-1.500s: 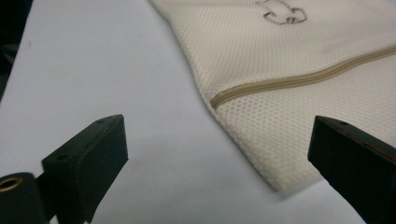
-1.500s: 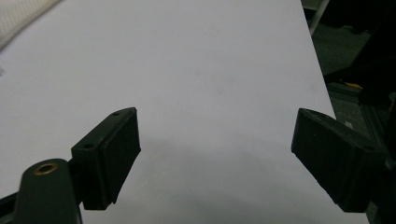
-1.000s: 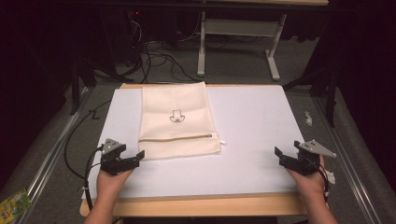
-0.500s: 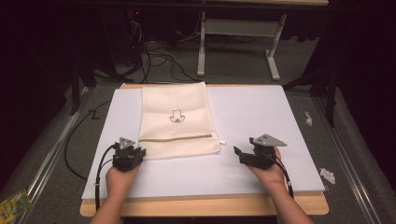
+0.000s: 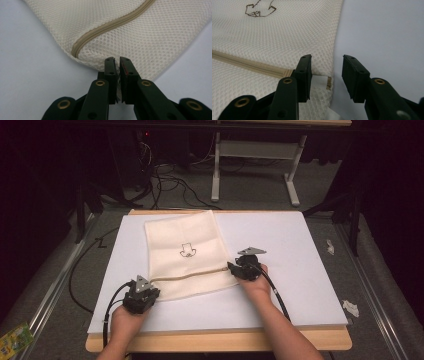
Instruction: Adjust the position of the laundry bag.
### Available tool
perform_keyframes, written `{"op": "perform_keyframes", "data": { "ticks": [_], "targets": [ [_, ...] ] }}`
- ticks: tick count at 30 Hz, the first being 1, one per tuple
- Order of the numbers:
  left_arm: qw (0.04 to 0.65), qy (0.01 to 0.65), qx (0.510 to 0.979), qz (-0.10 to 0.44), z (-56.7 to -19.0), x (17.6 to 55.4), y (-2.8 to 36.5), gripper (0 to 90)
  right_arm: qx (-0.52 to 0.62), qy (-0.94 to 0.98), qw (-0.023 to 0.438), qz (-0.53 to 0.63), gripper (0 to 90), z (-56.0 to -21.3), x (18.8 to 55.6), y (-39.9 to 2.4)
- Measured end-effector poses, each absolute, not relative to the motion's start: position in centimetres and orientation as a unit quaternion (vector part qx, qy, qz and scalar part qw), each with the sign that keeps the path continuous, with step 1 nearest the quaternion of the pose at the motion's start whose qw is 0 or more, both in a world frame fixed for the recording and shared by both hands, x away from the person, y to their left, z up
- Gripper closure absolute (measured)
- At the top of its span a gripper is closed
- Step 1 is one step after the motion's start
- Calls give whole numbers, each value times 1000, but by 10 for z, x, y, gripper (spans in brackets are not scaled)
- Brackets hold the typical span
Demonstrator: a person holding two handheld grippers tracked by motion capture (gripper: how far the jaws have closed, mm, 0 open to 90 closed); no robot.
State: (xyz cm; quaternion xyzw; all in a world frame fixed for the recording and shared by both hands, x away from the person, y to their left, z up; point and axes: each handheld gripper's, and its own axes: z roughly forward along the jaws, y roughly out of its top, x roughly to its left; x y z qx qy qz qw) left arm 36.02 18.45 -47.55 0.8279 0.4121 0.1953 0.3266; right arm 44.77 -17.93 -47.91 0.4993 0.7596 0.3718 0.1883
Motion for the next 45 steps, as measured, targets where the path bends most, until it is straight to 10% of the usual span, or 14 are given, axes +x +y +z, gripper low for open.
{"op": "perform_keyframes", "data": {
  "ticks": [7,27,45],
  "targets": [
    [329,405,834,178,-473,359,183,860,467,786,183,361,850,-474,433,-182],
    [357,256,891,111,-469,322,99,863,479,780,204,347,836,-467,331,-293],
    [395,289,864,114,-462,323,111,708,503,754,183,380,662,-468,313,-317]
  ]
}}
